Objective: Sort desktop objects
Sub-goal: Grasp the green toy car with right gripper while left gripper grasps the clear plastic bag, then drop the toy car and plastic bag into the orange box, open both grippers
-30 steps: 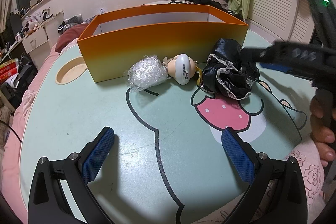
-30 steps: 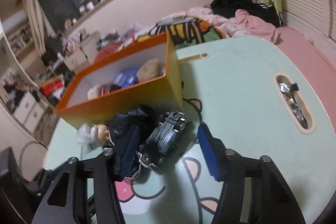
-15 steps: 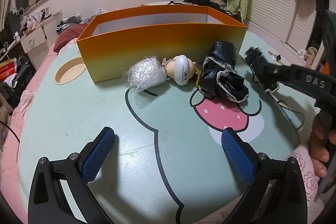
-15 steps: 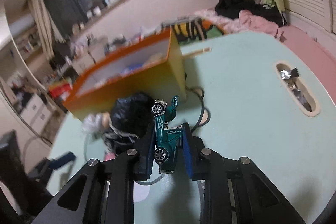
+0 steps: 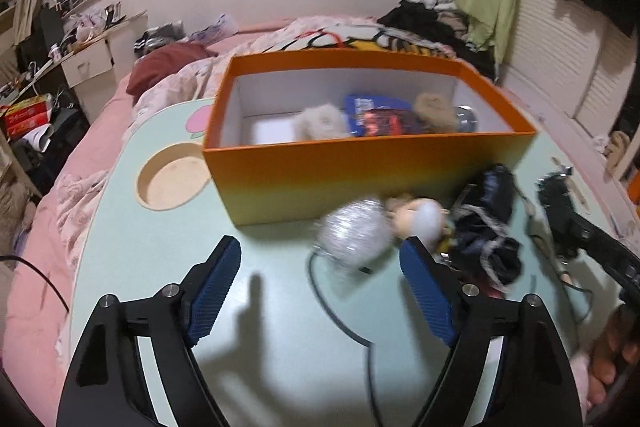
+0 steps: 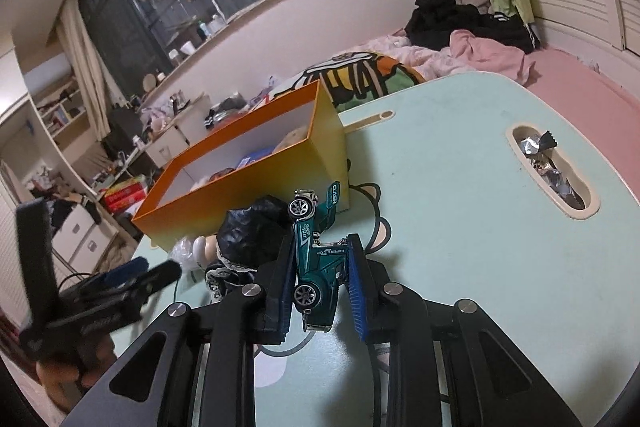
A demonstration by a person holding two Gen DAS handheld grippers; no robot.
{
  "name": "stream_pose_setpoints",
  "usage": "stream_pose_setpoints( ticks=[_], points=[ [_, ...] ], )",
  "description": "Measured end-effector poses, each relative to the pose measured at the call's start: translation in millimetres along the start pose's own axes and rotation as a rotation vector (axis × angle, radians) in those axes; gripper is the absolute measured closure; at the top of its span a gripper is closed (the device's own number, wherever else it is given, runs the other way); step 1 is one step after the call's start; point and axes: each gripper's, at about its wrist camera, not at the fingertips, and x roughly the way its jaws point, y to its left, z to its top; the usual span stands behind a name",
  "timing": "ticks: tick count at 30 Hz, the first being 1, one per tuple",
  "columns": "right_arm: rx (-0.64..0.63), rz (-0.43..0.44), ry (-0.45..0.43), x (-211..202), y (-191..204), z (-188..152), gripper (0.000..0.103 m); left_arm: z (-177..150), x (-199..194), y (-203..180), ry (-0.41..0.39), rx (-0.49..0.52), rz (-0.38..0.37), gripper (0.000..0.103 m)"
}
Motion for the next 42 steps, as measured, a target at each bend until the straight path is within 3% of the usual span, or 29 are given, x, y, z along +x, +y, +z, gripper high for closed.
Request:
stream_pose_setpoints(
  ticks=[6,8,9,16,21,26,29,30,31,32,33,35,37,40,42],
  points=[
    [-0.002,0.000,0.001,1,-1,-2,0.080,3,12,-17,0.030,0.138,-0.030,0.028],
    [-0.002,0.000,0.000,1,0,-2,0.080,2,20,-22,0.055,0.159,-0.030,0.063],
    [-0.003,-0.001,0.000,1,0,-2,0.080,1,19,-21,0.051,0.148,-0.048,0.066],
    [-0.007,0.008,-0.017,-2,-2,-1,0.080,-10,-12,-4,-0.062,0.121,-0.049,0.067],
    [-0.084,0.010,-0.047,-8,19,14,0.080,15,-37,4,-0.141,0.092,-0.076,0.067],
    [-0.178,0.012,-0.101,11,60,67,0.080,62,-37,4,-0.194,0.045,-0.078,0.067],
    [-0.201,-0.026,-0.100,41,72,91,0.079,80,-17,6,-0.158,-0.012,-0.076,0.066],
    [-0.214,-0.049,-0.081,54,74,93,0.077,81,-9,7,-0.137,-0.026,-0.094,0.064],
    [-0.226,-0.068,-0.037,71,74,93,0.071,82,2,8,-0.097,-0.039,-0.116,0.046],
    [-0.232,-0.088,0.016,86,73,92,0.051,80,14,9,-0.048,-0.056,-0.127,0.030],
    [-0.233,-0.120,0.068,100,70,88,0.049,75,19,9,-0.033,-0.070,-0.117,0.028],
    [-0.314,-0.205,0.015,101,73,77,0.043,67,25,10,-0.051,-0.068,-0.104,0.028],
    [-0.350,-0.234,0.003,99,76,74,0.043,63,23,7,-0.071,-0.039,-0.088,0.027],
    [-0.312,-0.200,-0.027,85,73,77,0.042,64,13,7,-0.095,-0.045,-0.112,0.027],
    [-0.284,-0.175,-0.082,68,72,77,0.032,62,-1,6,-0.134,-0.042,-0.121,0.024]
  ],
)
